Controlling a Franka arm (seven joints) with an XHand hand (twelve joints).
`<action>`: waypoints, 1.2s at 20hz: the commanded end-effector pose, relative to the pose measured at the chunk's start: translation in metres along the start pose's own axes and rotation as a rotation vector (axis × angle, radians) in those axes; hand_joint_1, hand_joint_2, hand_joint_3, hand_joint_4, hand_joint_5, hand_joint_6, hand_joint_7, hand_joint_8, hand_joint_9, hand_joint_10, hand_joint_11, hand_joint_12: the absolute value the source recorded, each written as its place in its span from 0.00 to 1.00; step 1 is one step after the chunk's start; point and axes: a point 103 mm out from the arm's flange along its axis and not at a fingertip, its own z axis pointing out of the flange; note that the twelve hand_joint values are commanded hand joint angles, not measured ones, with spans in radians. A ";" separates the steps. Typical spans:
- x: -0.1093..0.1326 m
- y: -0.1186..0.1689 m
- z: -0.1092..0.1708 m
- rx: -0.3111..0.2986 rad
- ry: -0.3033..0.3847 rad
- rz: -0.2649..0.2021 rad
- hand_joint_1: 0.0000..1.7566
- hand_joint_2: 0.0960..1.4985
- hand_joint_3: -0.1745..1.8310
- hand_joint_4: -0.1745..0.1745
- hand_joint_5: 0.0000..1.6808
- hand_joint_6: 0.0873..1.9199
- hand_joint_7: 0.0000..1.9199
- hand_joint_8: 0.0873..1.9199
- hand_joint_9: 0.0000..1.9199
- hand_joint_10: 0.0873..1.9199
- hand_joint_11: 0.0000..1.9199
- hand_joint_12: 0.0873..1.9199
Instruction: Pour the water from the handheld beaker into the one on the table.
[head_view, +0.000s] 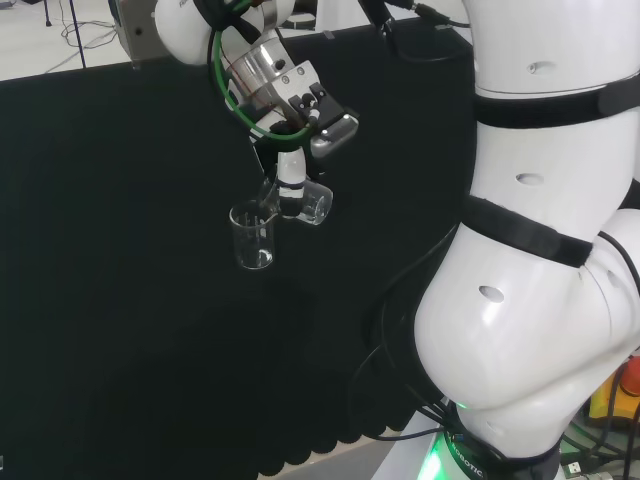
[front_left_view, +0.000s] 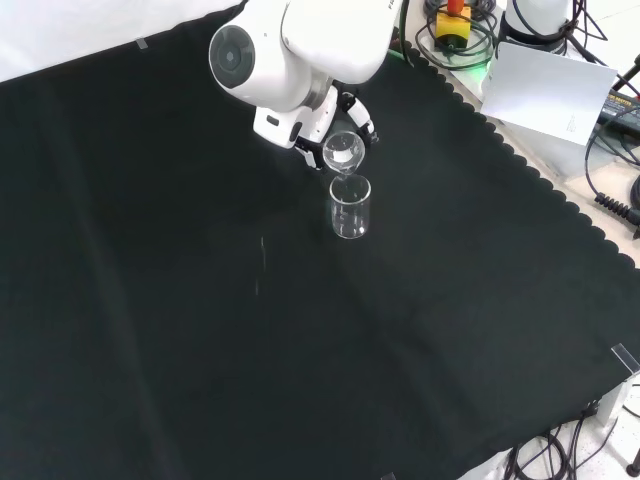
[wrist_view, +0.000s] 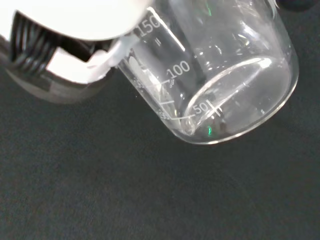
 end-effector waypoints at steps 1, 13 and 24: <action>0.004 0.003 -0.002 0.046 -0.022 0.017 0.75 0.35 0.46 0.00 0.77 0.30 0.70 0.29 0.90 0.00 0.76 0.30; 0.010 0.003 -0.011 0.098 -0.068 0.045 0.75 0.35 0.46 0.00 0.77 0.31 0.70 0.30 0.90 0.01 0.76 0.30; 0.015 -0.003 -0.018 0.132 -0.096 0.067 0.75 0.35 0.47 0.00 0.77 0.31 0.70 0.30 0.90 0.01 0.76 0.30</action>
